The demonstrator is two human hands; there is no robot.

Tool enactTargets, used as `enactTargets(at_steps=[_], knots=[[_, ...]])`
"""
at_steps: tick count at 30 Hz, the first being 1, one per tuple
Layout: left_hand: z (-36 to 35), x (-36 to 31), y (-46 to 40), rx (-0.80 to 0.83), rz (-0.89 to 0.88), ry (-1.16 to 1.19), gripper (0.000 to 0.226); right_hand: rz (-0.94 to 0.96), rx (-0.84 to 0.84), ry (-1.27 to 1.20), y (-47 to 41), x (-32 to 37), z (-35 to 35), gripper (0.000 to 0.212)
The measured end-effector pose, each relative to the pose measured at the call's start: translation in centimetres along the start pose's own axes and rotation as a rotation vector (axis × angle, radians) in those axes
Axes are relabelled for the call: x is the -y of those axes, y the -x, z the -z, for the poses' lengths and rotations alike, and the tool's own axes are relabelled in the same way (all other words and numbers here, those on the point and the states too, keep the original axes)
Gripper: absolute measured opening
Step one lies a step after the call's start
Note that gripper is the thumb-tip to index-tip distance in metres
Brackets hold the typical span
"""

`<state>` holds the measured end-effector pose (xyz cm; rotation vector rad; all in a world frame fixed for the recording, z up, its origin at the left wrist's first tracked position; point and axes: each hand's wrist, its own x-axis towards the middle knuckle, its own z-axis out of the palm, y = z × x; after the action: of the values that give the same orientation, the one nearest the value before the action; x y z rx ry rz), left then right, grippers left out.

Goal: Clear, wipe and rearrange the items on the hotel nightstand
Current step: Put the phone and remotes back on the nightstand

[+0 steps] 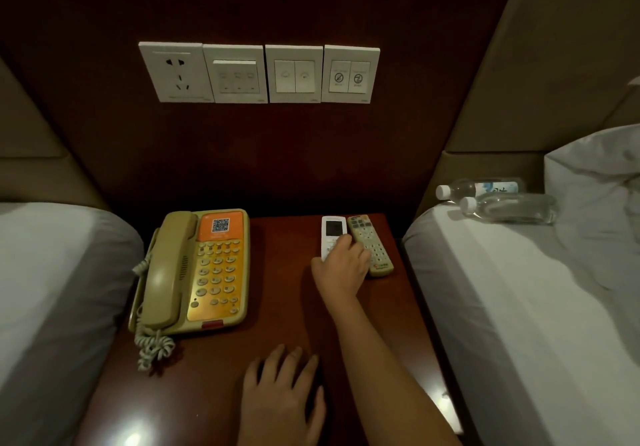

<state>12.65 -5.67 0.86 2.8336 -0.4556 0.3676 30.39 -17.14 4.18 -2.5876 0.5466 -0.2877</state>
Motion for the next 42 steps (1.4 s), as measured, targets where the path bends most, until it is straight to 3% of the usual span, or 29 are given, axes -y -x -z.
enactTargets(at_steps=[7,11,13,19,25,35,42], knots=[[0.1,0.0,-0.3,-0.013,-0.002,0.01,0.041,0.173,0.006,0.02,-0.7,-1.8,2.4,0.05],[-0.1,0.0,-0.4,-0.009,-0.007,0.015,0.044,0.26,-0.14,0.044,-2.1,-6.0,6.0,0.044],[-0.2,0.0,-0.3,-0.019,-0.013,0.013,0.044,0.296,-0.108,0.03,-2.7,-8.7,7.5,0.044],[0.2,0.1,0.0,0.032,-0.007,-0.009,0.044,0.222,0.151,0.003,-2.0,-10.6,6.7,0.058],[0.5,0.1,0.2,0.053,-0.001,0.02,0.043,0.153,0.009,0.156,-0.8,-7.3,5.1,0.051],[1.1,0.0,0.1,0.103,0.019,0.042,0.041,0.031,0.053,0.055,-0.4,-6.2,4.1,0.046],[2.2,-0.5,-0.2,0.205,0.044,0.047,0.042,0.239,-0.049,0.172,-0.3,-8.7,5.2,0.051]])
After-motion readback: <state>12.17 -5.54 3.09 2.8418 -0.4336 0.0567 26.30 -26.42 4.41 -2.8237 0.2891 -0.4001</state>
